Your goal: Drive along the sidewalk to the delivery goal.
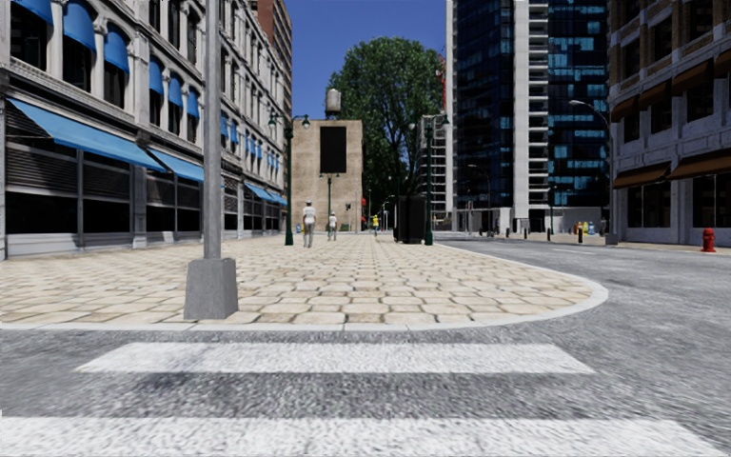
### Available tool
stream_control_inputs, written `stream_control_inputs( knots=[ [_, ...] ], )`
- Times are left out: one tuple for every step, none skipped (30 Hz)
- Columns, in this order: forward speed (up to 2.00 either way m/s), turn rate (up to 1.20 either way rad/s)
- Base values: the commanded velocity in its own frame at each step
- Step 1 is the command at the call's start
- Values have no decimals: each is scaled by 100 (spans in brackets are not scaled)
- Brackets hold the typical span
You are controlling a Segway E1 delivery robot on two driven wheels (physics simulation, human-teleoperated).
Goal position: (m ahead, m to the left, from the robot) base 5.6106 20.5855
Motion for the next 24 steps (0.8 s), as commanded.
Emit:
stream_control_inputs(
  knots=[
    [198, 0],
    [198, 0],
    [198, 0],
    [198, 5],
    [198, 9],
    [197, 12],
    [197, 12],
    [197, 13],
    [197, 13],
    [197, 13],
    [197, 13],
    [197, 13],
    [197, 13],
    [197, 13],
    [195, 13],
    [194, 13],
    [192, 13],
    [192, 13],
    [191, 13],
    [187, 13],
    [182, 16],
    [182, 16],
    [180, 22],
    [180, 28]
  ],
)
